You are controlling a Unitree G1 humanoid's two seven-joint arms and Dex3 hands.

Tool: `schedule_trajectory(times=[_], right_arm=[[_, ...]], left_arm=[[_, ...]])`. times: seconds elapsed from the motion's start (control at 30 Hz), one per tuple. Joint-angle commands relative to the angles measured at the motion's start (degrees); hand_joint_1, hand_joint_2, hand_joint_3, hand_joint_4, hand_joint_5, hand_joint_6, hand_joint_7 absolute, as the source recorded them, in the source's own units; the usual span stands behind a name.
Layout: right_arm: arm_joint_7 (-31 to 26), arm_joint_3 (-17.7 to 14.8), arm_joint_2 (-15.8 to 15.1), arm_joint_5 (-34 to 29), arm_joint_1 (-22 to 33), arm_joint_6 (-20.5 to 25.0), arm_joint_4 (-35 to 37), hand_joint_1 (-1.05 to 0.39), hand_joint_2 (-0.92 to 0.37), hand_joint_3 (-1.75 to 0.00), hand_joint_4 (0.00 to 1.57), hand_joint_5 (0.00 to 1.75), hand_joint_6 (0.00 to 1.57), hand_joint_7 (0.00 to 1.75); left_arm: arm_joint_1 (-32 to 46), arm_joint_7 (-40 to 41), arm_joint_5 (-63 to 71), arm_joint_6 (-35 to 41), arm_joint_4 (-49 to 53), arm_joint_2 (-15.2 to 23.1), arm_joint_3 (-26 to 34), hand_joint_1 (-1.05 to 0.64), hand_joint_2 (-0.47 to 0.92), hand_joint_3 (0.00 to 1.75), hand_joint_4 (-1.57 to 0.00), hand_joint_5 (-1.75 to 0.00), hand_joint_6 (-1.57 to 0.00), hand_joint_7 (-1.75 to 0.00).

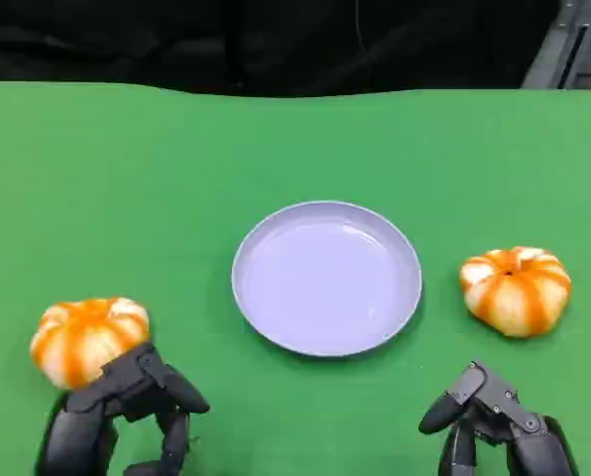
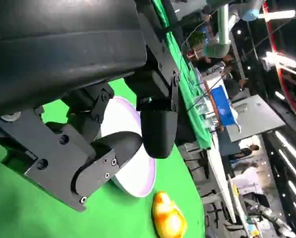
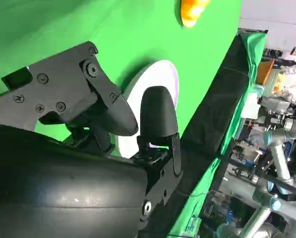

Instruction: Grasp the bread from the table and place it into the plate.

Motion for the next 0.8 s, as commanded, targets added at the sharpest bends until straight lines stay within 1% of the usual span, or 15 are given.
schedule_trajectory(times=[0.03,0.33,0.4,0.43,0.47,0.5,0.53,0.57,0.6,0.63,0.67,0.7,0.73,0.77,0.8], right_arm=[[-0.36,0.06,-0.16,-0.14,0.32,0.05,-0.64,-0.21,-0.63,-1.48,0.81,1.75,0.48,1.75],[-0.18,0.12,-0.21,0.17,0.35,0.01,-0.67,-0.22,-0.63,-1.48,0.81,1.75,0.48,1.75],[-0.03,0.31,0.0,0.43,0.42,0.25,-0.9,-0.22,-0.64,-1.49,0.81,1.75,0.49,1.75],[0.07,0.33,-0.02,0.58,0.48,0.31,-0.96,-0.22,-0.64,-1.49,0.82,1.75,0.49,1.75],[0.05,0.32,-0.09,0.58,0.52,0.22,-0.97,-0.22,-0.64,-1.5,0.82,1.75,0.49,1.75],[0.01,0.29,-0.17,0.56,0.55,0.14,-0.95,-0.22,-0.64,-1.5,0.82,1.75,0.49,1.75],[-0.21,0.26,-0.2,0.24,0.69,0.12,-1.13,-0.22,-0.63,-1.5,0.82,1.75,0.49,1.75],[-0.45,0.25,-0.17,-0.09,0.81,0.14,-1.28,-0.22,-0.63,-1.5,0.83,1.75,0.49,1.75],[-0.6,0.24,-0.15,-0.31,0.9,0.18,-1.39,-0.22,-0.63,-1.5,0.83,1.75,0.49,1.75],[-0.75,0.31,-0.03,-0.55,1.05,0.37,-1.58,-0.22,-0.63,-1.5,0.83,1.75,0.49,1.75],[-0.84,0.37,0.05,-0.67,1.13,0.45,-1.66,-0.23,-0.62,-1.5,0.84,1.75,0.5,1.75],[-0.89,0.42,0.1,-0.74,1.18,0.51,-1.71,-0.23,-0.62,-1.5,0.84,1.75,0.5,1.75],[-0.79,0.51,0.13,-0.56,1.29,0.31,-1.78,-0.23,-0.62,-1.5,0.84,1.75,0.5,1.75],[-0.75,0.54,0.07,-0.6,1.4,0.15,-1.91,-0.22,-0.63,-1.5,0.84,1.75,0.5,1.75],[-0.73,0.56,0.01,-0.64,1.49,0.06,-2.01,-0.22,-0.63,-1.5,0.84,1.75,0.5,1.75]], left_arm=[[-0.37,-0.17,-0.97,-0.87,0.04,0.85,0.39,-0.25,0.37,1.29,-0.8,-1.74,-0.79,-1.52],[-0.28,0.21,-0.37,-0.66,-0.21,0.84,0.47,-0.26,0.37,1.28,-0.81,-1.75,-0.79,-1.54],[-0.13,-0.03,-1.18,0.35,-0.99,1.11,0.74,-0.25,0.38,1.26,-0.81,-1.72,-0.8,-1.51],[-0.08,-0.04,-1.59,0.84,-1.31,1.13,0.89,-0.24,0.39,1.24,-0.82,-1.68,-0.8,-1.47],[-0.08,0.38,-1.32,1.2,-1.48,1.09,1.16,-0.22,0.44,1.14,-0.82,-1.52,-0.81,-1.28],[-0.09,0.7,-1.02,1.39,-1.55,1.03,1.35,-0.22,0.5,1.03,-0.82,-1.41,-0.84,-1.13],[0.02,2.67,1.88,1.99,-2.03,0.88,2.16,-0.21,0.53,0.96,-0.83,-1.35,-0.85,-1.05],[0.11,4.41,4.61,2.46,-2.5,0.83,2.85,-0.27,0.63,0.72,-0.82,-1.14,-0.9,-0.78],[0.19,5.68,6.56,2.84,-2.89,0.78,3.28,-0.29,0.71,0.53,-0.83,-1.04,-0.96,-0.59],[0.22,8.03,11.93,4.72,-4.64,1.51,4.14,-0.3,0.77,0.42,-0.83,-0.99,-1.0,-0.47],[0.26,9.71,16.01,6.46,-6.18,2.1,4.64,-0.35,0.81,0.29,-0.73,-0.89,-0.93,-0.29],[0.33,11.01,18.94,7.86,-7.36,2.45,4.89,-0.36,0.85,0.21,-0.69,-0.86,-0.92,-0.19],[0.79,12.15,24.0,11.45,-10.24,3.0,5.17,-0.37,0.87,0.16,-0.67,-0.84,-0.92,-0.13],[1.24,12.63,28.32,15.1,-12.92,3.51,5.22,-0.44,0.9,0.12,-0.55,-0.79,-0.82,-0.06],[1.61,12.99,31.41,17.94,-14.97,3.85,5.14,-0.48,0.91,0.11,-0.48,-0.76,-0.76,-0.03]])
